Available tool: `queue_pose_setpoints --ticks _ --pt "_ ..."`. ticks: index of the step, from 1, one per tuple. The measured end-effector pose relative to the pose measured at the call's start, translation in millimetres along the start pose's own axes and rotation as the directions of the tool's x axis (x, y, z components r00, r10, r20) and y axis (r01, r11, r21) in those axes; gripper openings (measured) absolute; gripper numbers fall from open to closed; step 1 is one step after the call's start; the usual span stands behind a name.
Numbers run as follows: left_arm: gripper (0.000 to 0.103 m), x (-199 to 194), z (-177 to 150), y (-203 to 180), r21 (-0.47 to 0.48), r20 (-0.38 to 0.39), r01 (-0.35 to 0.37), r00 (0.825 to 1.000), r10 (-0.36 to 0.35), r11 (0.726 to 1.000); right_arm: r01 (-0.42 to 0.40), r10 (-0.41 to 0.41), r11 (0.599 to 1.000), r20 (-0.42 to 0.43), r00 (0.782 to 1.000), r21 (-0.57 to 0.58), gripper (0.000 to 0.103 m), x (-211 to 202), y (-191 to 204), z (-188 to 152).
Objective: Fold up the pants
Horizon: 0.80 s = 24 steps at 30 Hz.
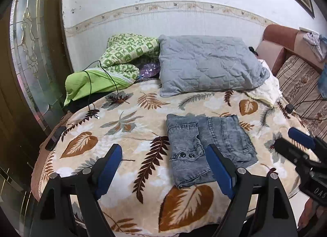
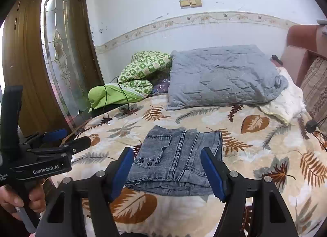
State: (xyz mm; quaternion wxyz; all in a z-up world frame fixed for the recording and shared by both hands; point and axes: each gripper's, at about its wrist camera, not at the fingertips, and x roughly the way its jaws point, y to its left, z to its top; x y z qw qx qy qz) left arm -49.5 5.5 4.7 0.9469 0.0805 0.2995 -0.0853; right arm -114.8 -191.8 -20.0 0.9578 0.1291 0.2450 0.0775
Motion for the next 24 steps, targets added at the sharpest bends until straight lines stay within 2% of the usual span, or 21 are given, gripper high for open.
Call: queue_pose_setpoints --ticks 9,24 --pt "0.085 -21 4 -7 -0.012 0.028 -0.005 1.0 0.005 1.0 0.033 -0.032 0.999 0.035 0.999 -0.034 0.073 -28 7 -2" --pt "0.085 -8 5 -5 0.003 0.0 -0.041 0.999 0.041 0.999 0.014 -0.014 0.999 -0.007 1.0 -0.051 0.073 -7 12 -2"
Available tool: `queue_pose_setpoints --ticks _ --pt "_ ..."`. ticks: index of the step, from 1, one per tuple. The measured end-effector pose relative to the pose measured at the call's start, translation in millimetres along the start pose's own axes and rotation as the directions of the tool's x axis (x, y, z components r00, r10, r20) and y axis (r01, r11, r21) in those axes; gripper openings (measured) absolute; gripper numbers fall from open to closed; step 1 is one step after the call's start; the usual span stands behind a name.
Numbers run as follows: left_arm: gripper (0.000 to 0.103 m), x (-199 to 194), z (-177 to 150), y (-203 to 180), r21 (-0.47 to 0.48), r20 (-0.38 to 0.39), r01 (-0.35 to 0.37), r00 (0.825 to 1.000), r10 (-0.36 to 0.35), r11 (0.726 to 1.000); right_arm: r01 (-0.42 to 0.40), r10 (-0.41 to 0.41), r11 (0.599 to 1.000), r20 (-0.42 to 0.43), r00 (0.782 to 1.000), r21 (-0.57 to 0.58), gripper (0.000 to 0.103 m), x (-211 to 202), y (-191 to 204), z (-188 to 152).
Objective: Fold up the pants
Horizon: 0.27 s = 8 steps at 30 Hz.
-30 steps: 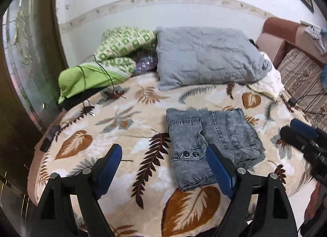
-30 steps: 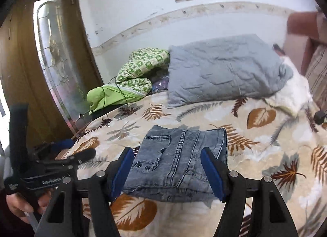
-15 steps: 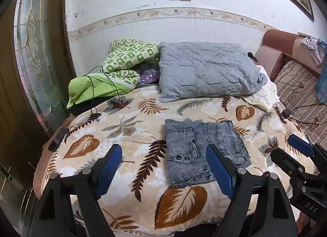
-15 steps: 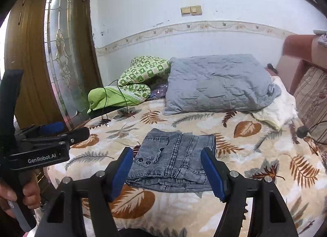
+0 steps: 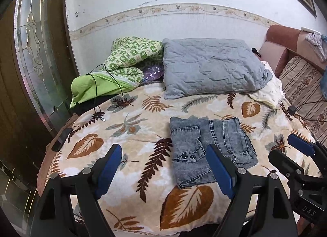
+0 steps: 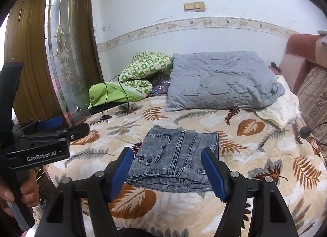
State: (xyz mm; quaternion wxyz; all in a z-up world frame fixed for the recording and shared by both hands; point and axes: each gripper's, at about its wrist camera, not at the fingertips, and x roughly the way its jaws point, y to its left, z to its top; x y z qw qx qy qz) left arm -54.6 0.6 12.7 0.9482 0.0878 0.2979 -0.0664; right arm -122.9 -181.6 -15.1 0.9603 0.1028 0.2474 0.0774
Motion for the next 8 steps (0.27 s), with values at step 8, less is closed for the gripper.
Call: queue_pose_setpoints --ticks 8 --pt "0.086 12 1 5 -0.01 -0.004 0.06 0.998 -0.061 0.998 0.011 -0.011 1.0 -0.017 1.0 -0.002 0.073 14 -4 0"
